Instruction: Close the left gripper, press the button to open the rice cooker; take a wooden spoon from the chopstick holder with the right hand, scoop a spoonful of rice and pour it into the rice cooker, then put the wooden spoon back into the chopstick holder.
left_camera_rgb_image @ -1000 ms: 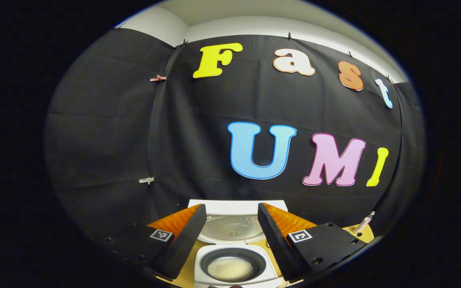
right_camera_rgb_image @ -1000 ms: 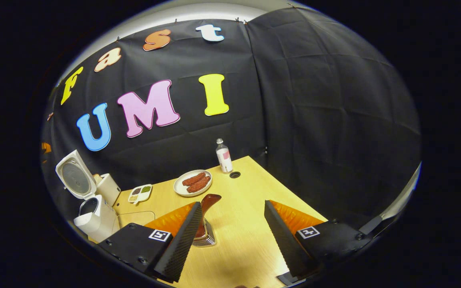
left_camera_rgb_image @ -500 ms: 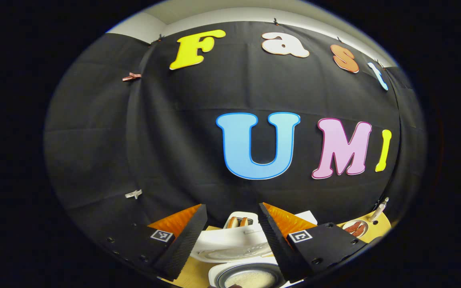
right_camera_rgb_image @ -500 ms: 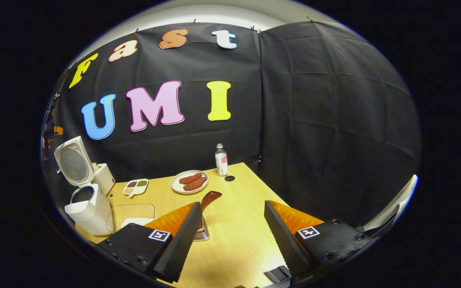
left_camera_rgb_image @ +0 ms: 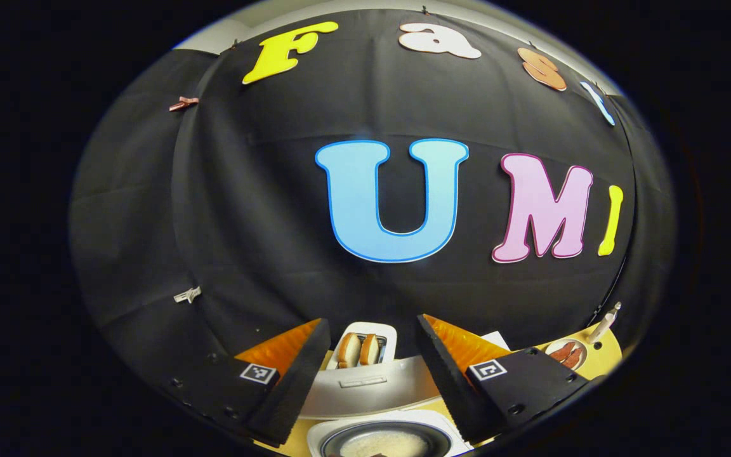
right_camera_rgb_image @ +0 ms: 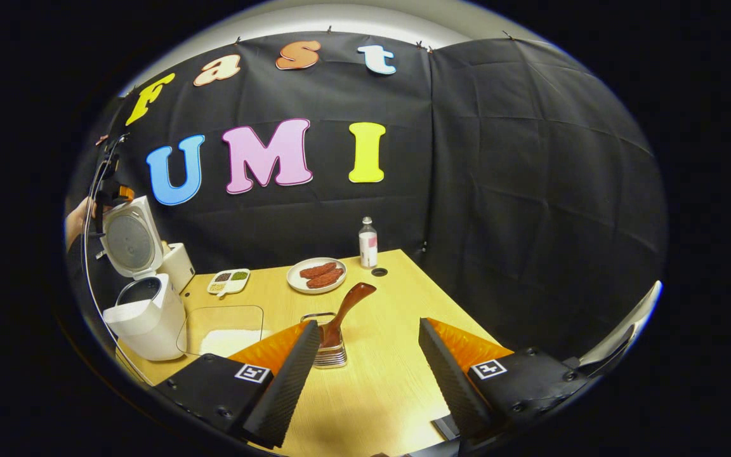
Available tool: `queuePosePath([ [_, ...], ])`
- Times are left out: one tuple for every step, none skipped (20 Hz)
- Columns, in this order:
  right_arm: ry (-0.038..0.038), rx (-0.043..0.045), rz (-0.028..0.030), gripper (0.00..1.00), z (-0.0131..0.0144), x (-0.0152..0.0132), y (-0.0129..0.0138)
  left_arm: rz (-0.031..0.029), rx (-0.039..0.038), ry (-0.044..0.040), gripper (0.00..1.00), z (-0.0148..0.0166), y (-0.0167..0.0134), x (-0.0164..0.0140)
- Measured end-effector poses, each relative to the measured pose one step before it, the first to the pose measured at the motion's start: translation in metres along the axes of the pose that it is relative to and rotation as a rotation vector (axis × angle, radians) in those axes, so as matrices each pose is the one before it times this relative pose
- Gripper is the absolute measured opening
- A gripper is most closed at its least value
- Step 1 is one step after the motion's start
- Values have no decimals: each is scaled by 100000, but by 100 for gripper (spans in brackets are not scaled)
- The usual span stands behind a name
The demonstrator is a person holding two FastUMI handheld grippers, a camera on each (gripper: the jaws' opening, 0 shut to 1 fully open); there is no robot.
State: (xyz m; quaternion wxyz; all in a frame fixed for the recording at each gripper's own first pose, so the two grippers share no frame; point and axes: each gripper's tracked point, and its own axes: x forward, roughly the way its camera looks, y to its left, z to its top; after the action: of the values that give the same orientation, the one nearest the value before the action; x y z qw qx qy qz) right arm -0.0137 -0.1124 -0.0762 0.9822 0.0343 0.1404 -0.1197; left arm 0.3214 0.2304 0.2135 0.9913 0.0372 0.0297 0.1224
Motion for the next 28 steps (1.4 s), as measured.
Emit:
queuePosePath([
  [177,171,830,99,-114,-92,166,-443,-2424,1043,95,-264,-97,-344],
  [222,377,918,99,-92,-29,169,-632,-1396,994,95,-211,-112,-447],
  [638,456,929,99,-160,103,139,-698,-197,1518,96,-335,-153,-463],
  [683,371,1046,99,-198,135,167,-33,78,2026,96,-309,-142,-481],
  [389,391,958,99,-164,91,94,151,-211,1695,96,-319,-159,-548],
  [336,464,1053,99,-70,101,96,155,-506,1665,96,-401,-198,-603],
  [383,711,1017,99,-44,115,21,133,-377,1385,96,-513,-236,-646],
  [209,774,989,99,56,85,129,152,-103,1454,96,-606,-249,-750],
  [80,667,959,99,-54,86,46,602,-238,1395,96,-820,-224,-834],
  [135,600,897,99,-56,116,115,396,79,1741,96,-977,-442,-936],
  [-79,442,644,99,-7,108,-61,875,883,1568,97,-1089,-341,-937],
  [107,313,992,99,-43,144,132,1262,671,829,98,-1005,-269,-832],
  [907,85,1455,99,-386,197,365,742,253,876,98,-1061,-342,-742],
  [861,-176,1563,99,-283,111,400,194,-565,860,98,-1108,-441,-634],
  [434,-355,1669,99,-58,93,320,-21,-1492,1254,98,-1319,-383,-614],
  [168,-595,1784,99,25,94,444,186,-1720,835,98,-1213,-317,-472],
  [144,-896,1586,99,-17,116,384,473,-615,411,98,-1168,-74,-353],
  [424,-916,1560,99,-63,82,352,383,372,371,98,-1052,-68,-269],
  [378,-809,1412,99,-239,35,274,319,680,543,98,-1101,-39,-243],
  [570,-712,1344,99,-162,104,268,179,204,567,98,-1007,-120,-105],
  [864,-691,1304,98,-172,16,176,253,-631,824,98,-947,-66,10],
  [757,-495,883,99,-194,76,105,169,-442,-193,98,-886,-85,-188],
  [766,-390,760,99,-290,-118,23,285,216,254,98,-854,-71,-31],
  [134,-162,548,99,-24,-116,-36,99,958,180,98,-989,-36,-1],
  [20,-597,901,99,0,28,120,72,1240,676,98,-969,-55,34],
  [140,-934,626,99,-110,-18,19,-15,723,814,98,-1070,-98,161],
  [91,-859,596,99,-107,-115,-15,49,250,1305,98,-1068,-91,68],
  [476,-696,661,99,-86,-6,7,237,40,1587,98,-950,-98,121],
])
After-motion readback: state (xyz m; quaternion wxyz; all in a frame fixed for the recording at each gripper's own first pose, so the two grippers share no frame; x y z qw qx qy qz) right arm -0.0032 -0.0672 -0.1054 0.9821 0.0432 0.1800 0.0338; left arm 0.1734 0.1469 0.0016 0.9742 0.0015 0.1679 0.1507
